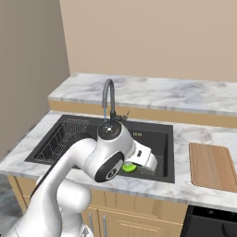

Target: Pick the kiwi, kiwi from the sink and place them on the cutting board to airdry. Then turn off the sink faucet.

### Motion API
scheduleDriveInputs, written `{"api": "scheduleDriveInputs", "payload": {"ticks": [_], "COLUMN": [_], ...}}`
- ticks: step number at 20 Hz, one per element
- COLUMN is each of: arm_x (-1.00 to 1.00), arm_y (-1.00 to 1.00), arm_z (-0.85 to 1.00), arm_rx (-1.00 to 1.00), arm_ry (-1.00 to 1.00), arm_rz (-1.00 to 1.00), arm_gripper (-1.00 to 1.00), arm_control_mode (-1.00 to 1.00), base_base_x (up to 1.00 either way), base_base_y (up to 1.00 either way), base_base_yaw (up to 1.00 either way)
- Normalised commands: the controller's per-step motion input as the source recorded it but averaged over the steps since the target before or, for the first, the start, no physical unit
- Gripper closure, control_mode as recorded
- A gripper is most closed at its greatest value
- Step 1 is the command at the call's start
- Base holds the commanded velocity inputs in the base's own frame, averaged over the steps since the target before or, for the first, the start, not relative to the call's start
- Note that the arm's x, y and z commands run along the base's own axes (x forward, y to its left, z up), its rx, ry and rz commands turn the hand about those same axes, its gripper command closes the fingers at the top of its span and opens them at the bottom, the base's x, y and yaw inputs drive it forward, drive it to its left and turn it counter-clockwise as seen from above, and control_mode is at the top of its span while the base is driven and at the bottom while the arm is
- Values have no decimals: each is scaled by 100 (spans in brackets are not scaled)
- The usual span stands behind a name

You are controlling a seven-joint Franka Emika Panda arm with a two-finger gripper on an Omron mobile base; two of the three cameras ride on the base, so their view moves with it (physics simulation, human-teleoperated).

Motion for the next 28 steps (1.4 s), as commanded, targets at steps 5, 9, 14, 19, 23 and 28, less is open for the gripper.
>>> {"api": "scheduleDriveInputs", "payload": {"ticks": [5, 9, 14, 19, 23, 28], "arm_x": [10, 26, 51, 51, 42, 40], "arm_y": [-62, -45, -33, -52, -64, -58], "arm_z": [0, 0, 0, 0, 0, -1], "arm_rx": [0, 0, 0, 0, 1, 1], "arm_ry": [2, 1, 0, 0, 0, 0], "arm_rz": [-10, -6, -2, -1, 0, 0], "arm_gripper": [100, 100, 100, 100, 100, 100], "arm_control_mode": [-100, -100, -100, -100, -100, -100], "base_base_x": [0, 0, 0, 0, 0, 0], "base_base_y": [0, 0, 0, 0, 0, 0], "base_base_yaw": [0, 0, 0, 0, 0, 0]}}
